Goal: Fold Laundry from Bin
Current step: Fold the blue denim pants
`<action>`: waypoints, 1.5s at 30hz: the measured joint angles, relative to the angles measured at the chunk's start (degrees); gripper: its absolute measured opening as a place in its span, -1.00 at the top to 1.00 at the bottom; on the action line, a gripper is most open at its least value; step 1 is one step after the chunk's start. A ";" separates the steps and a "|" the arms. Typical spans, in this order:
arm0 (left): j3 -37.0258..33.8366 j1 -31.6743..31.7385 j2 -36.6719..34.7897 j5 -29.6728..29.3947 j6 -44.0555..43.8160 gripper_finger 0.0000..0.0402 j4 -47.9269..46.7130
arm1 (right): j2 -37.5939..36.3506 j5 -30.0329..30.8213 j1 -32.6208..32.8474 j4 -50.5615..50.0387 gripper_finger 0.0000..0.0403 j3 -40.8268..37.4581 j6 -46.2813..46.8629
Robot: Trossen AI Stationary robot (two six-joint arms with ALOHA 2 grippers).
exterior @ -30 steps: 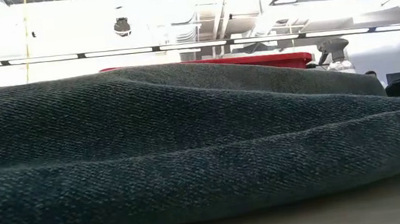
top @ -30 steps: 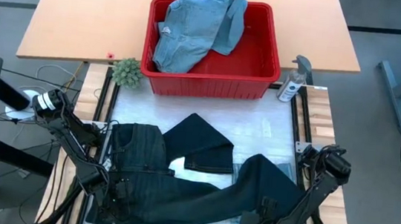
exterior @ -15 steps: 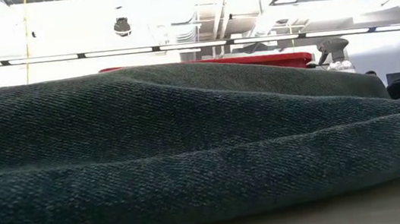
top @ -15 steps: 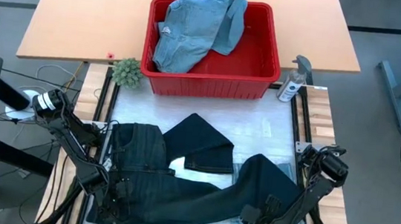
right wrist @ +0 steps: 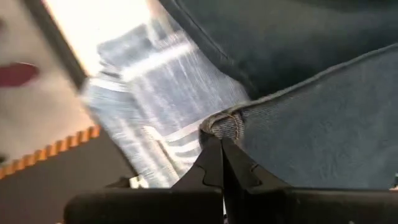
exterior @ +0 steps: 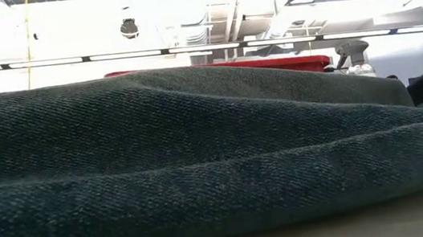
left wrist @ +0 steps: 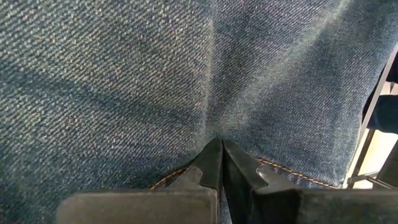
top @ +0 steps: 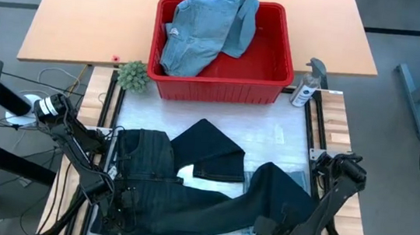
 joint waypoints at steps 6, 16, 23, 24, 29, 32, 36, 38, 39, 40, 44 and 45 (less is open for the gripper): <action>0.01 0.02 0.00 0.00 -0.05 1.00 0.00 | -4.12 2.75 -0.01 0.19 0.92 8.71 2.23; 0.01 -0.01 0.00 -0.87 0.42 1.00 0.02 | -7.03 10.82 1.09 0.19 0.84 18.89 2.54; -0.01 0.02 0.02 -2.98 -0.56 1.00 -0.06 | -3.49 6.48 2.37 0.01 0.27 11.23 1.24; -0.01 0.02 0.02 -2.98 -0.32 1.00 -0.04 | -3.03 5.67 2.41 0.18 0.17 10.06 1.30; -0.01 0.04 0.02 -2.93 1.08 1.00 0.16 | 1.08 3.04 2.48 0.75 -0.36 5.64 0.35; -0.01 0.03 0.01 -2.87 1.72 0.97 0.31 | 3.00 1.62 2.44 0.34 -0.58 4.15 0.02; -0.01 0.04 0.02 -2.89 2.18 0.92 0.39 | 5.73 1.22 2.02 0.93 -0.71 2.96 -1.22; -0.01 0.02 0.02 -2.93 2.17 0.90 0.44 | 6.65 0.71 1.90 0.80 -0.71 2.29 -1.35; -0.01 0.03 0.02 -2.94 2.16 0.89 0.44 | 7.23 0.35 1.93 0.62 -0.71 1.98 -1.60; -0.01 0.03 0.02 -2.97 2.18 0.88 0.44 | 7.83 0.20 1.91 0.52 -0.70 1.41 -2.20; -0.01 0.02 0.02 -3.50 2.16 0.88 0.46 | 9.39 -0.11 1.85 0.82 -0.66 -2.49 -2.51; -0.01 0.02 0.02 -3.50 2.16 0.88 0.46 | 9.26 -0.32 1.61 0.94 -0.65 -3.83 -1.91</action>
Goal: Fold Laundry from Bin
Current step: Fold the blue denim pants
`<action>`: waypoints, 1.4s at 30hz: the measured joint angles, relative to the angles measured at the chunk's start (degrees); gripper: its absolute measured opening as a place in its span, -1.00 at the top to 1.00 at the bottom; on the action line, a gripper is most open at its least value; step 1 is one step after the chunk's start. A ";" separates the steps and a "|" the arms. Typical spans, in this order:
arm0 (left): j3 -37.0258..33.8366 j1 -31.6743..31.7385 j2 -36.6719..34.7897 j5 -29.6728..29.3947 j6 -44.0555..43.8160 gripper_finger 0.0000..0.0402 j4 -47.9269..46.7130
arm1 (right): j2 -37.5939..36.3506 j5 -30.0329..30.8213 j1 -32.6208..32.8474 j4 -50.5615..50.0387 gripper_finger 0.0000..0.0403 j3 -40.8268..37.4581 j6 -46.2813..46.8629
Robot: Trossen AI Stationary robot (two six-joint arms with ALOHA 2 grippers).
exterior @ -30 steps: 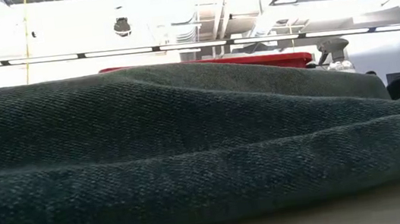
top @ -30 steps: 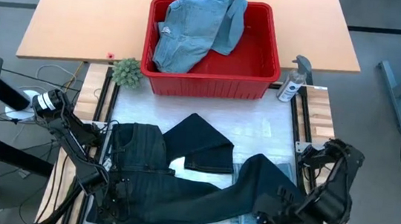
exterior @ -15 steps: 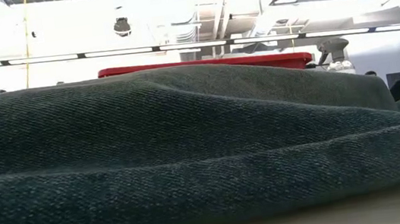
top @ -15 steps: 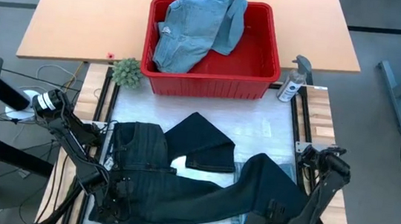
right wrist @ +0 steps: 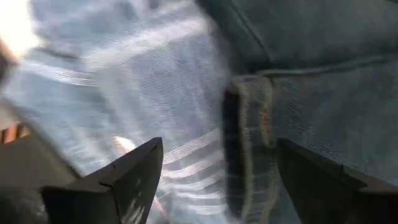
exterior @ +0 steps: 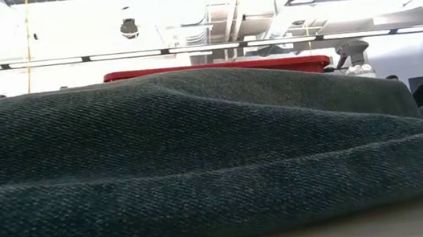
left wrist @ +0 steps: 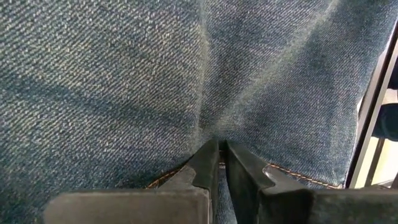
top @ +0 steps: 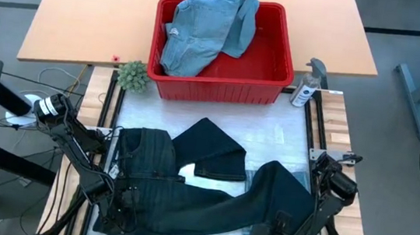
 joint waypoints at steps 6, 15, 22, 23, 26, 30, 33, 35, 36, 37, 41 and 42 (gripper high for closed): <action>0.00 0.00 0.00 -0.04 -0.92 0.88 0.00 | -0.29 -3.45 -1.39 -0.85 -0.58 -5.42 5.21; 0.00 -0.02 0.00 -0.35 -1.77 0.88 0.00 | -0.56 -4.70 -2.90 -0.79 0.61 -5.47 5.61; 0.00 -0.02 0.00 -0.55 -1.76 0.88 -0.02 | -1.20 -8.83 -3.49 -0.87 0.89 -2.50 2.46; 0.00 -0.02 0.00 -0.55 -1.75 0.88 -0.02 | -1.81 -8.79 -3.46 -0.80 0.89 -1.35 2.46; 0.00 -0.02 0.00 -0.55 -1.75 0.88 -0.01 | -4.41 -8.77 -3.49 -0.84 0.89 2.07 2.82; 0.00 -0.02 0.00 -0.52 -1.23 0.88 -0.02 | -8.49 -7.27 -3.48 -0.77 0.89 6.25 5.39; 0.00 -0.02 0.00 -0.42 -0.11 0.88 -0.02 | -12.40 -5.01 -3.31 -0.82 0.89 9.25 8.38; 0.00 -0.02 0.00 -0.42 0.14 0.88 -0.02 | -15.03 -3.06 -2.90 -0.82 0.89 11.14 10.23; 0.00 -0.02 0.00 -0.43 0.18 0.88 -0.02 | -16.30 -1.83 -2.68 -0.84 0.89 12.12 10.87; 0.00 -0.02 0.00 -0.42 0.21 0.88 -0.02 | -17.61 -0.53 -2.51 -0.83 0.89 13.05 11.65; 0.00 -0.02 0.00 -0.39 0.22 0.88 -0.02 | -23.34 8.22 -1.33 1.78 0.89 16.86 13.25; 0.00 -0.02 0.00 -0.39 0.22 0.88 -0.02 | -24.89 10.97 -0.85 2.87 0.89 17.72 13.30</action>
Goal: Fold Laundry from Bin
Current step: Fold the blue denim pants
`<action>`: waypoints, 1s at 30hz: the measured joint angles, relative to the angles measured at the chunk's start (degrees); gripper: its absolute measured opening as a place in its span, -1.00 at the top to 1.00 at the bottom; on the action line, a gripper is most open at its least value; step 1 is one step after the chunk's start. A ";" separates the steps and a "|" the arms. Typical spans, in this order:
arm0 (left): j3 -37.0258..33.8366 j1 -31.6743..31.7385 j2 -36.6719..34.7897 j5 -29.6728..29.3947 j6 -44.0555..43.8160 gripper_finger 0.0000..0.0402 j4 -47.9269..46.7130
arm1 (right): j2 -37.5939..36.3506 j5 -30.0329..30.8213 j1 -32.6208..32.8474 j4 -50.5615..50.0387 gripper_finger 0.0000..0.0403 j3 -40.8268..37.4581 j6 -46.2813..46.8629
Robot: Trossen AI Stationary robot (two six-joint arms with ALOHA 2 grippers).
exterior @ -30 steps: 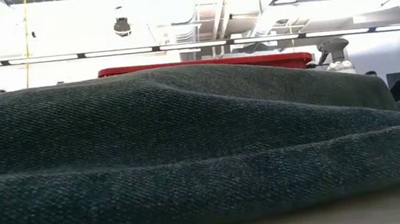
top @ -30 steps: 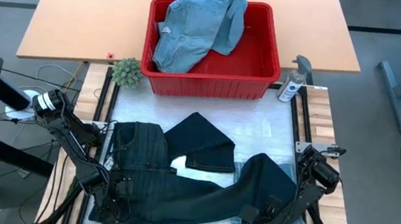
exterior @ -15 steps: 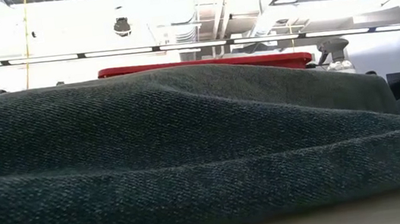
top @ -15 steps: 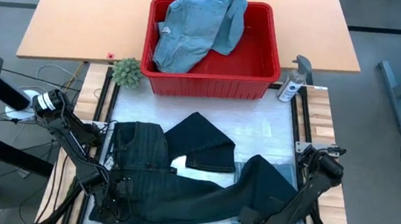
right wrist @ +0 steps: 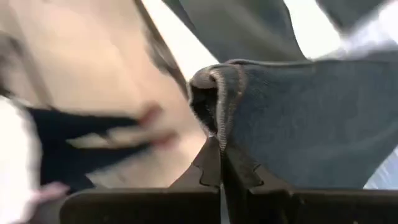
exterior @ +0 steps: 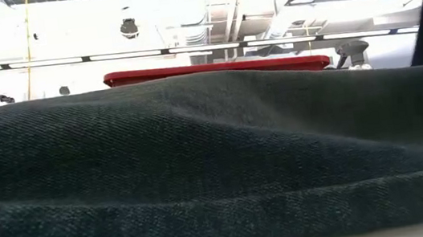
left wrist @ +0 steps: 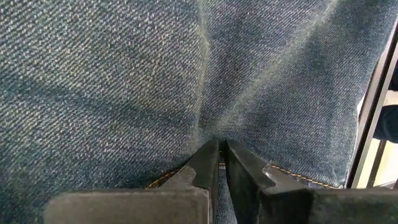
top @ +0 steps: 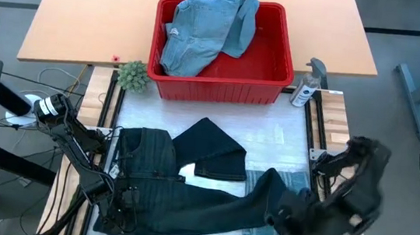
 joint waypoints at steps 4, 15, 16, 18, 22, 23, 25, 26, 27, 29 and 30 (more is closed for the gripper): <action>0.00 0.00 0.00 -0.04 0.00 0.88 0.00 | -5.78 8.24 1.27 4.91 0.89 2.85 0.50; 0.00 0.00 0.00 -1.46 -0.06 0.88 0.00 | -12.57 32.52 6.98 4.32 0.89 3.93 24.89; 0.00 0.00 0.00 -2.14 -0.04 0.88 0.00 | -12.77 32.69 7.27 4.05 0.89 3.93 25.82; 0.00 0.06 0.00 -2.89 -0.31 0.88 -0.02 | -12.60 32.07 7.61 1.46 0.89 3.95 31.18; 0.00 0.07 0.00 -2.89 -1.59 0.88 0.03 | -11.14 18.14 7.84 -3.45 0.89 2.32 43.06; 0.00 0.07 0.00 -2.82 -1.57 0.88 0.09 | -10.96 15.50 7.72 -3.12 0.89 0.97 43.62; 0.00 0.07 0.00 -2.94 -1.27 0.88 0.20 | -10.05 12.89 7.73 -3.63 0.89 -1.00 44.53; 0.00 0.07 0.00 -2.98 -1.14 0.88 0.21 | -9.77 11.46 7.71 -3.68 0.89 -1.74 44.78; 0.00 0.05 0.00 -3.01 -1.10 0.88 0.24 | -9.69 10.31 7.69 -3.52 0.89 -2.88 44.83; 0.00 0.04 0.00 -2.99 -1.19 0.88 0.26 | -9.66 7.22 7.61 -3.75 0.89 -5.55 45.63; 0.00 0.04 0.00 -2.94 -1.37 0.88 0.26 | -9.51 4.54 7.58 -3.85 0.89 -6.83 46.10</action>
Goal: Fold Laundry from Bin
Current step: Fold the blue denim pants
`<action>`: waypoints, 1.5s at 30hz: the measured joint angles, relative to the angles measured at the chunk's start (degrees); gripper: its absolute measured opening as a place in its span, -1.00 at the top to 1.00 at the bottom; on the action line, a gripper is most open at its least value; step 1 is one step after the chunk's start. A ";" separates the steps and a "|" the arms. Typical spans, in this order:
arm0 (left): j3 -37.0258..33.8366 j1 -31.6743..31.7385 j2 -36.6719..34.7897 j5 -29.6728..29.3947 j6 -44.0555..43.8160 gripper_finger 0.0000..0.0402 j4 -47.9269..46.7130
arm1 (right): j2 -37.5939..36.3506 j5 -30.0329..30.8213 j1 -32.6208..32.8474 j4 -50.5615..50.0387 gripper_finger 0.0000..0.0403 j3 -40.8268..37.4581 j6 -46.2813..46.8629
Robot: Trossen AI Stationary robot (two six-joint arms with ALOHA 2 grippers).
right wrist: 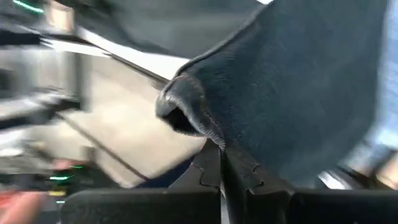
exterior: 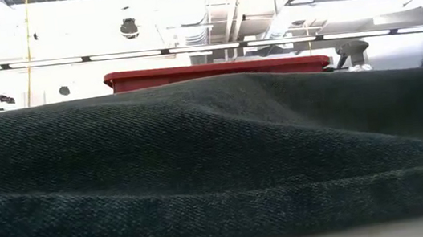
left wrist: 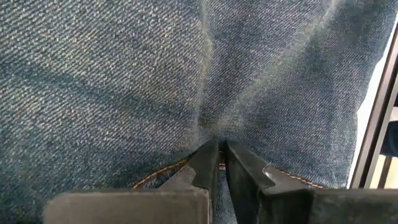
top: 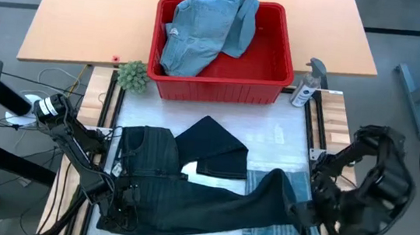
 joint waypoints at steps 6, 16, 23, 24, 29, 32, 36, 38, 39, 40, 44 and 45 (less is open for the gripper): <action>0.00 0.02 0.00 0.95 -0.76 0.88 0.05 | 0.55 -14.64 0.09 0.23 0.89 -7.45 0.72; 0.00 0.00 0.00 1.13 -3.15 0.88 0.14 | 0.48 -39.17 5.11 0.13 0.78 -17.48 2.92; 0.00 0.00 0.00 1.28 -2.92 0.88 0.15 | -0.74 -37.33 6.45 0.20 0.76 -17.90 2.00; 0.00 0.00 0.00 1.26 -2.85 0.88 0.14 | -1.34 -36.90 6.45 0.16 0.76 -17.90 2.00; 0.00 -0.02 0.00 0.38 -2.91 0.88 0.15 | -3.98 -32.83 4.04 0.17 0.75 -17.93 2.22; 0.00 -0.07 0.00 -0.17 -2.94 0.88 0.17 | -5.79 -32.74 2.08 0.20 0.78 -20.04 1.94; 0.00 -0.09 0.00 -0.62 -3.40 0.88 0.25 | -9.30 -33.16 1.03 0.19 0.82 -25.54 1.36; 0.00 -0.09 -0.01 -0.67 -3.40 0.88 0.26 | -11.21 -33.51 1.01 0.15 0.83 -28.82 1.41; 0.00 -0.09 0.00 -0.71 -3.40 0.88 0.26 | -12.11 -34.22 1.04 0.15 0.83 -30.57 1.46; 0.01 -0.09 0.00 -0.74 -3.48 0.88 0.26 | -13.04 -35.26 1.16 0.18 0.83 -32.49 1.69; 0.02 -0.09 -0.02 -0.90 -3.96 0.88 0.26 | -15.56 -38.52 2.27 0.07 0.77 -38.03 1.81; 0.02 -0.08 0.00 -0.87 -3.98 0.88 0.24 | -15.99 -39.35 2.45 0.14 0.75 -38.98 1.64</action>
